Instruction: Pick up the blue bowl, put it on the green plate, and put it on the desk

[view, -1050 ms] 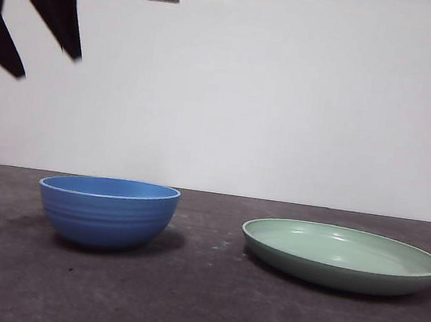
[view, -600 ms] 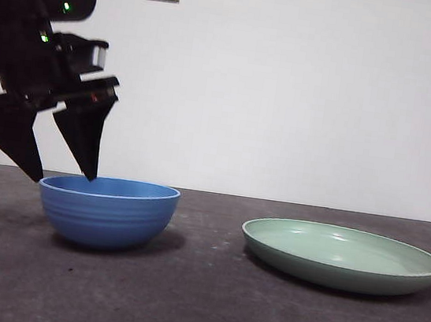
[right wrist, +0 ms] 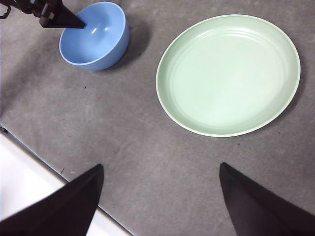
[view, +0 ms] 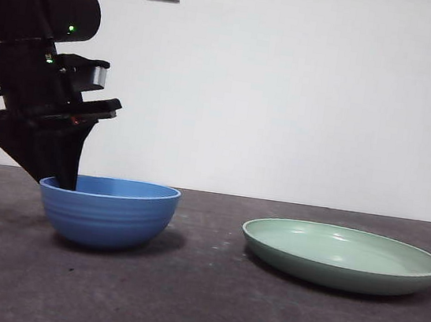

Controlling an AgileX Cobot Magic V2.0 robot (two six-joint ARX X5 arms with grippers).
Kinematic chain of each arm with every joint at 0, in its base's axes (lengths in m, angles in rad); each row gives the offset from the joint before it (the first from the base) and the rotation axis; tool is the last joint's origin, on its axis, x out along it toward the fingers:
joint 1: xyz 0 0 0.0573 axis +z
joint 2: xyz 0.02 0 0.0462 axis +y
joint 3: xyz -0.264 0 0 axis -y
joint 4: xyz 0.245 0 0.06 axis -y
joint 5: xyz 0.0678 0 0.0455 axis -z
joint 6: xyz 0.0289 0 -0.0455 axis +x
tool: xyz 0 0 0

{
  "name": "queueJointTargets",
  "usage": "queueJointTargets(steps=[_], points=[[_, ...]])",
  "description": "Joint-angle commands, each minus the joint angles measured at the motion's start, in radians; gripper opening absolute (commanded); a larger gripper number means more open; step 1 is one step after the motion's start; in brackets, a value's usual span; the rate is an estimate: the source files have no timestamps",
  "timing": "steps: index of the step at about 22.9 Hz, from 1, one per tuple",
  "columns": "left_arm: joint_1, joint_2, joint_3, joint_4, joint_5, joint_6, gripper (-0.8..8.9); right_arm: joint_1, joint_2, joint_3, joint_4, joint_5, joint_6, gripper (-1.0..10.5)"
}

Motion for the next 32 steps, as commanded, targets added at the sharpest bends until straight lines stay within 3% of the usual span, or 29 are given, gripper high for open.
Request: queueJointTargets(steps=[1,11,20,32], points=[[-0.005,0.018,0.021,0.009,-0.005,-0.004,0.2,0.002,0.005,0.019,0.01,-0.001,0.002,3.8],[-0.027,-0.023,0.094,-0.006,0.007,-0.057,0.15,0.002,0.005,0.019,0.009,0.0,0.002,3.8],[-0.22,-0.019,0.334,-0.064,0.042,-0.109,0.15,0.002,0.005,0.019,0.009,-0.001,0.016,3.8],[-0.387,0.36,0.657,-0.078,0.039,-0.116,0.15,0.002,0.004,0.019,0.004,-0.001,0.029,3.8]])
